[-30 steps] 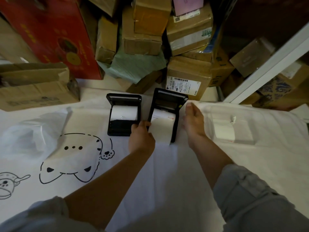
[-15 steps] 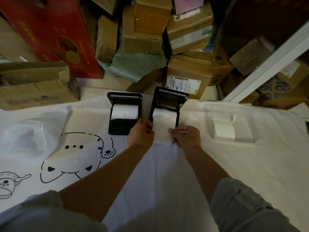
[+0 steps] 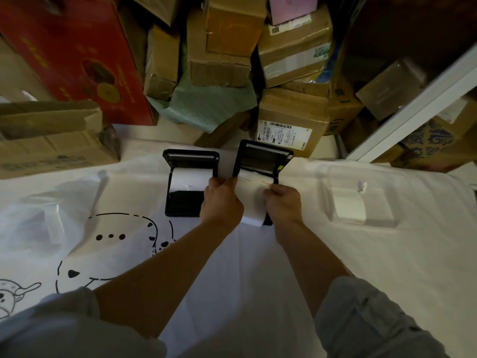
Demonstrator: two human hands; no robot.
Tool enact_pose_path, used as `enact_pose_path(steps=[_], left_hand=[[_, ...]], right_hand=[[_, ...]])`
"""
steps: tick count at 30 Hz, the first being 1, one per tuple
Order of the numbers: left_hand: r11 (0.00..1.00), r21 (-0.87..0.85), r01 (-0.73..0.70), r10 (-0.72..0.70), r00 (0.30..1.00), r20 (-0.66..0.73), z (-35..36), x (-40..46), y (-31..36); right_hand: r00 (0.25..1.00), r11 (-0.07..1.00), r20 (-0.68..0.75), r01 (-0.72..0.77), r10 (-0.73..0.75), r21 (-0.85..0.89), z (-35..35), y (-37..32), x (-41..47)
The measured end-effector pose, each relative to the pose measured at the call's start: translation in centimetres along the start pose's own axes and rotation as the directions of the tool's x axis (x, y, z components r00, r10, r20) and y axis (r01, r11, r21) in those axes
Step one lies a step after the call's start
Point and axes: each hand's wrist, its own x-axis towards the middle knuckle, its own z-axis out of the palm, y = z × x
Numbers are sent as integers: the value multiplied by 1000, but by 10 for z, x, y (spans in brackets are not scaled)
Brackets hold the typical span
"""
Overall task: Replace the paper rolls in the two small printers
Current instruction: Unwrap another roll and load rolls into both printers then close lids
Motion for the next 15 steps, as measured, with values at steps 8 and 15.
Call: enact_pose_path(steps=[8, 15], left_hand=[[873, -381, 304, -285, 953, 108, 4, 21, 13], [798, -457, 393, -374, 917, 137, 8, 34, 20]], right_hand=[[996, 996, -47, -76, 78, 43, 9, -2, 8], [994, 993, -66, -83, 89, 85, 11, -1, 11]])
